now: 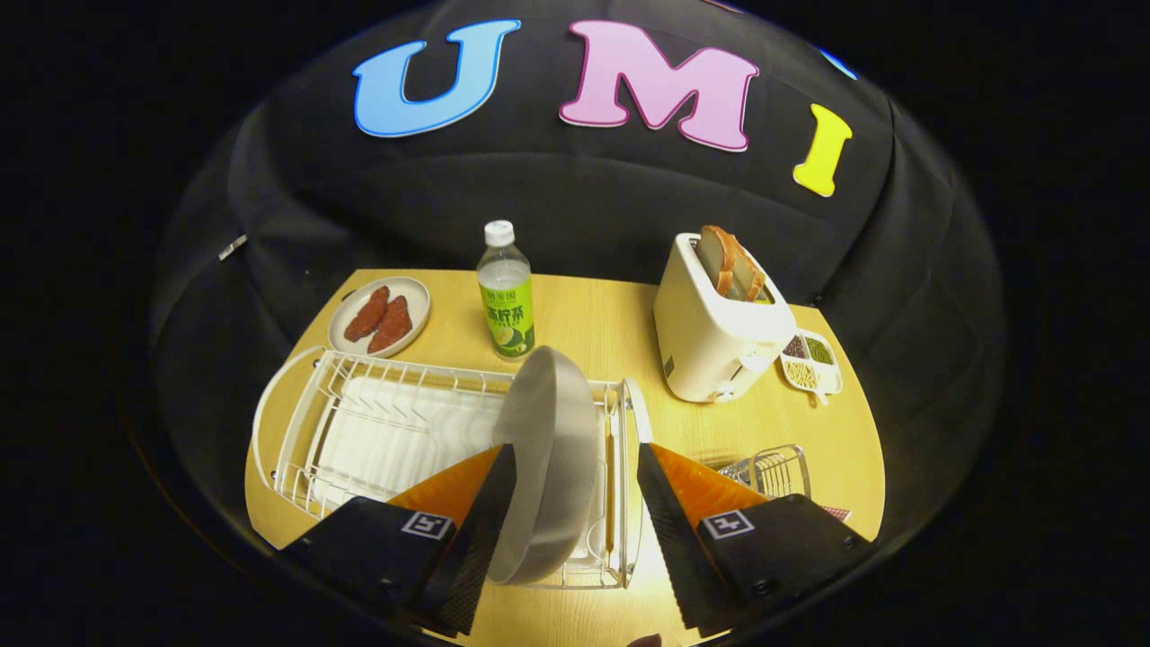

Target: Take the plate from the dish rack, then take the spoon from the basket and place it into the plate.

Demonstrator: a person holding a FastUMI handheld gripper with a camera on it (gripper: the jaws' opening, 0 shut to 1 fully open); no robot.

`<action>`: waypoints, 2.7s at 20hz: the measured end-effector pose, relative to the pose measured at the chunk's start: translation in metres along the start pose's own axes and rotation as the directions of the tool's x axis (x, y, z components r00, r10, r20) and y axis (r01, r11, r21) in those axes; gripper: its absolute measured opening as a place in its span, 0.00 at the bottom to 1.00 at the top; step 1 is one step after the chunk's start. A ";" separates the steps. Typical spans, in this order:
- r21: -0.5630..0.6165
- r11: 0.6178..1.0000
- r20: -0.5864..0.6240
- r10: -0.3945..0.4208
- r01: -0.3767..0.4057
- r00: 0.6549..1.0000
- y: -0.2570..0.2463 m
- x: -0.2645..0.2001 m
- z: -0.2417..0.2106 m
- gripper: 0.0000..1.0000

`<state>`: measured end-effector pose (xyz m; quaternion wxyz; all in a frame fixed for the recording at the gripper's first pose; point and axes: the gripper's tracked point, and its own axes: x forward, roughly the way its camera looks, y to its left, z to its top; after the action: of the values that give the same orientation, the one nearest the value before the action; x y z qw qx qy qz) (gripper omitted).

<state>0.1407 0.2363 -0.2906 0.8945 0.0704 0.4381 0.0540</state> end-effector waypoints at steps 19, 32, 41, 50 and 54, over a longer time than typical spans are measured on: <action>-0.063 0.990 0.234 -0.107 0.125 0.966 0.000 -0.046 0.081 0.31; 0.167 0.935 0.160 0.286 -0.312 0.945 -0.051 -0.169 -0.042 0.31; 0.358 0.876 -0.019 0.354 -0.324 0.935 -0.076 -0.132 -0.181 0.31; 0.521 0.814 -0.112 0.364 -0.257 0.925 -0.085 -0.074 -0.239 0.32; 0.539 0.813 -0.130 0.339 -0.221 0.932 -0.094 -0.062 -0.244 0.33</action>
<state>-0.0868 0.1528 -0.4064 0.7707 0.3648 0.5172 0.0740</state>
